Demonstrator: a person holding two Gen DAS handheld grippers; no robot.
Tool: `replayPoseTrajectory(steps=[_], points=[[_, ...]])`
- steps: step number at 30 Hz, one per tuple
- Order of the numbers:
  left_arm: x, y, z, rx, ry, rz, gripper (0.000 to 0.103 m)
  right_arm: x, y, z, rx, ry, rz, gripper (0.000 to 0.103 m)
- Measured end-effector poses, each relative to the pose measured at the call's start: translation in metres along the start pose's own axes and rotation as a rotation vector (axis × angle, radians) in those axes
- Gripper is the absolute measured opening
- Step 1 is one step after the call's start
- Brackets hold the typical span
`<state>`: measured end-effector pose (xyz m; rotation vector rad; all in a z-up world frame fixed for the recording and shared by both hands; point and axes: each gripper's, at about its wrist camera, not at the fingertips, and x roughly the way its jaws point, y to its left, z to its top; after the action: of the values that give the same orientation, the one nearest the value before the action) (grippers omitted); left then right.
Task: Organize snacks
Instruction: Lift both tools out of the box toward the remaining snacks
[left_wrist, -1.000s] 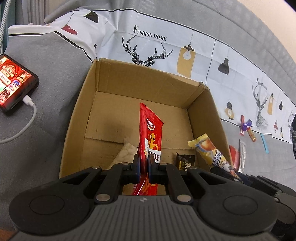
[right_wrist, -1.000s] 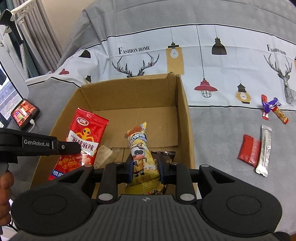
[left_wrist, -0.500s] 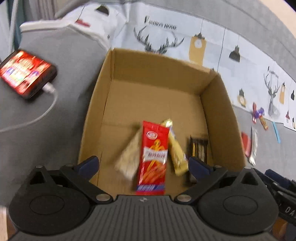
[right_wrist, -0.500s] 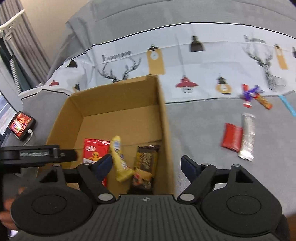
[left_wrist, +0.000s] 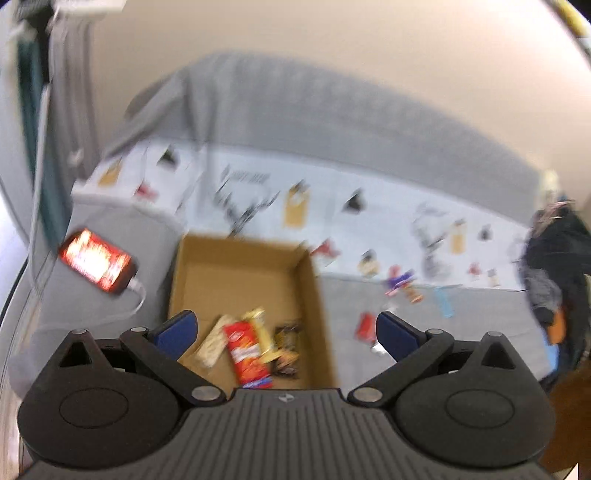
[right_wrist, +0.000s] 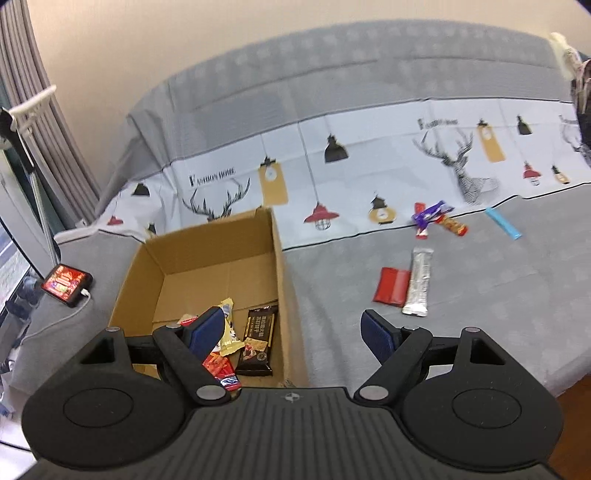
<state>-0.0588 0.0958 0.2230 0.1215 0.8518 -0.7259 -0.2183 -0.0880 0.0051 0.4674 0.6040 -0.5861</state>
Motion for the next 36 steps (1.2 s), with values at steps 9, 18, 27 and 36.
replayPoseTrajectory(steps=[9, 18, 27, 36], points=[[-0.075, -0.065, -0.023, 0.097, -0.104, -0.14, 0.103, -0.044, -0.023, -0.012, 0.035, -0.078, -0.027, 0.085], [-0.098, -0.063, -0.033, 0.067, -0.137, -0.174, 0.103, -0.058, -0.046, -0.018, 0.07, -0.113, -0.059, 0.086], [-0.083, -0.087, -0.026, 0.097, -0.11, -0.179, 0.103, -0.052, -0.069, -0.015, 0.108, -0.132, -0.081, 0.086], [-0.015, -0.117, 0.003, 0.075, -0.064, -0.208, 0.103, -0.037, -0.132, 0.0, 0.155, -0.158, -0.184, 0.087]])
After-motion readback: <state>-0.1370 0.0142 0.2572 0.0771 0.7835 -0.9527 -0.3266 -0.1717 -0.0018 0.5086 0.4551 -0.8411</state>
